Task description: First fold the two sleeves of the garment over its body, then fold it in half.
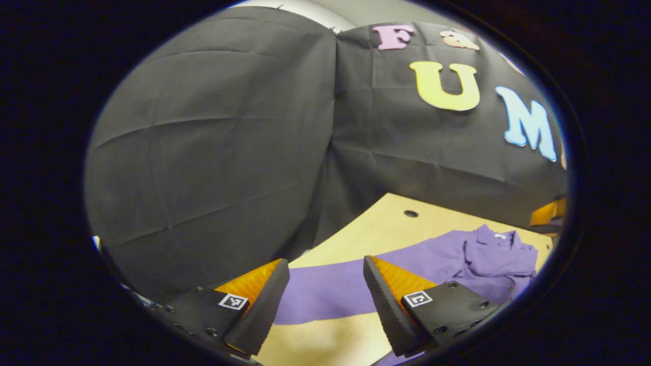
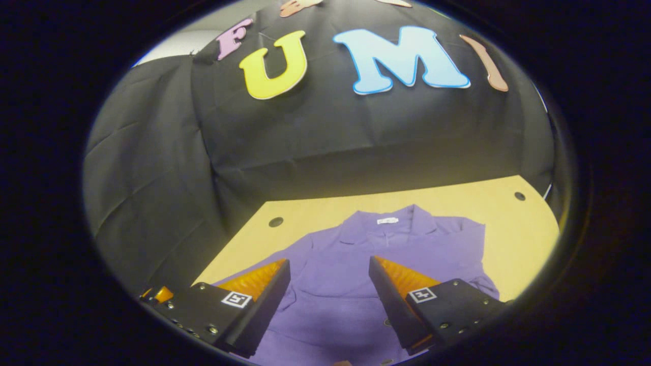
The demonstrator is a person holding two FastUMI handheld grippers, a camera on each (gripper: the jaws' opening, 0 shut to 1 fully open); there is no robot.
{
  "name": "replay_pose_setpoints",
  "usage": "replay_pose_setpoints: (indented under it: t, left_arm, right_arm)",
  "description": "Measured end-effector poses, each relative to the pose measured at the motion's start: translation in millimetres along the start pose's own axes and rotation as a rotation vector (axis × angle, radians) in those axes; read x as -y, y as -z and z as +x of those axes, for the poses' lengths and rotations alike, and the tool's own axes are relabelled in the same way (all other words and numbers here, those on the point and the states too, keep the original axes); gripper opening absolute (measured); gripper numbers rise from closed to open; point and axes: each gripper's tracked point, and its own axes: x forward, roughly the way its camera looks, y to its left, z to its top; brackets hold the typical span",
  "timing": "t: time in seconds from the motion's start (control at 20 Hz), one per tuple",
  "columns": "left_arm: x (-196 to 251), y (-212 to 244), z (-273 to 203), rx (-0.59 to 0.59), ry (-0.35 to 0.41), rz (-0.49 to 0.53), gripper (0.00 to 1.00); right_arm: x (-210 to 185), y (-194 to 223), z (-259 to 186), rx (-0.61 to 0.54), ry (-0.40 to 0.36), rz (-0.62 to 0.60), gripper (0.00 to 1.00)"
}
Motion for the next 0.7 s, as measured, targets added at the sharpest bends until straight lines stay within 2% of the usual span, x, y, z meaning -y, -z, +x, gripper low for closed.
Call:
replay_pose_setpoints:
  t: [0.2,0.4,0.55,0.65,0.7]
  left_arm:
    - [-26,39,28,-0.117,-0.097,-0.023,0.95]
    - [-37,72,46,-0.216,-0.125,-0.085,0.96]
    - [-47,89,53,-0.266,-0.168,-0.077,0.97]
    - [-48,104,55,-0.319,-0.179,-0.110,0.97]
    - [-51,103,57,-0.303,-0.178,-0.087,0.97]
  right_arm:
    - [-10,-3,-22,0.014,-0.009,-0.010,0.96]
    - [-11,5,-34,0.005,-0.002,-0.044,0.96]
    - [-13,11,-39,-0.012,-0.008,-0.033,0.96]
    - [-15,12,-42,-0.017,-0.010,-0.024,0.96]
    - [-15,12,-43,-0.018,-0.013,-0.022,0.96]
